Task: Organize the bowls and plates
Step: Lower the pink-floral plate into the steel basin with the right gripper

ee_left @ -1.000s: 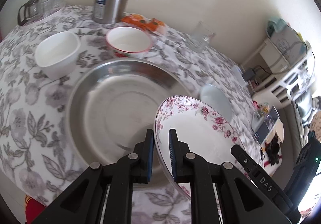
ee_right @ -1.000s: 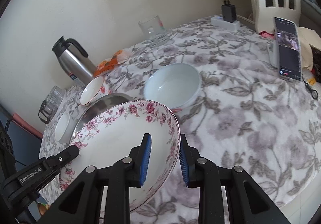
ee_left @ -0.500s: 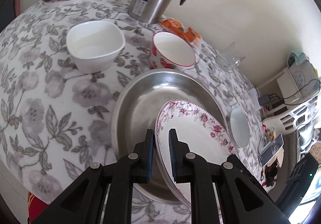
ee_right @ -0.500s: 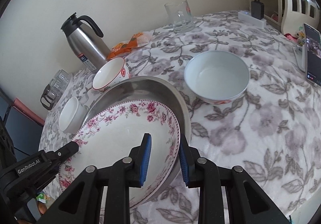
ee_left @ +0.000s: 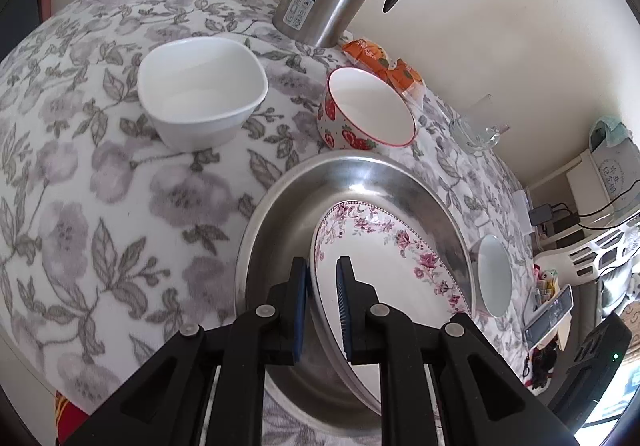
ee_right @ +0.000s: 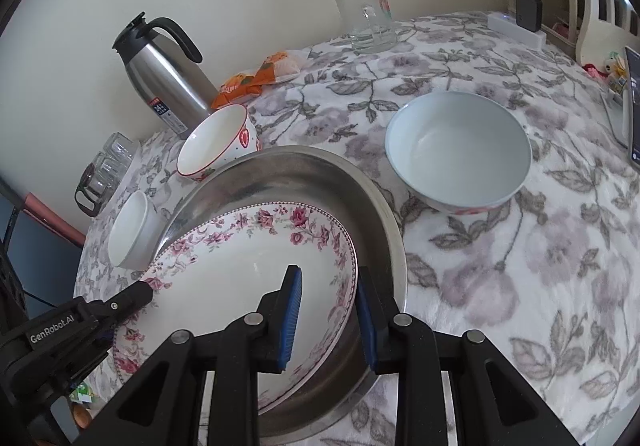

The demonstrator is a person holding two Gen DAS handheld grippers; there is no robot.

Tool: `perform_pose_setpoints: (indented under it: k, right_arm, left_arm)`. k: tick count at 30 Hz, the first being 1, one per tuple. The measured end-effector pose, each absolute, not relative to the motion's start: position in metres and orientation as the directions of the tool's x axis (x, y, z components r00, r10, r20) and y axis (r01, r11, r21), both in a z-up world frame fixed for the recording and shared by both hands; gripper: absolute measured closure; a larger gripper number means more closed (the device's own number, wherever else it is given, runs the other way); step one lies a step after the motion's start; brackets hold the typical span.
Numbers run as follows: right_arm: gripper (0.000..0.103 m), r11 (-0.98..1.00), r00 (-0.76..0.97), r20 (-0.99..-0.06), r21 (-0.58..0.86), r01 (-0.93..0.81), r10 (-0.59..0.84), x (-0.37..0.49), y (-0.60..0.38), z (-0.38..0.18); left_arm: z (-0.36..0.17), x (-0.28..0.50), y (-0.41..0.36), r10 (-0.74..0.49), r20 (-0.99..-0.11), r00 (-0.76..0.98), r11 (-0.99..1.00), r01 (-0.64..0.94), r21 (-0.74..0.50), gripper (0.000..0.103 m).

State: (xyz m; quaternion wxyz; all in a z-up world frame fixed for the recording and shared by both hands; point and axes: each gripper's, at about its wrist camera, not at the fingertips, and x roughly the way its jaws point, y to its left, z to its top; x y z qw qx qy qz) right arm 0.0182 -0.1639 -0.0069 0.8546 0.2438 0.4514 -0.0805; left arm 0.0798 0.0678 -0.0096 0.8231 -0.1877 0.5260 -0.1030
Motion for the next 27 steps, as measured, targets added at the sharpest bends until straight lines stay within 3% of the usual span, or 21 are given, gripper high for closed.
perform_pose_setpoints:
  k: [27]
  right_arm:
    - [0.074,0.889,0.564,-0.822,0.311,0.337,0.074,0.036,-0.168,-0.021]
  left_arm:
    - [-0.030,0.095,0.058,-0.330,-0.846,0.418,0.936,0.027,-0.352,0.089]
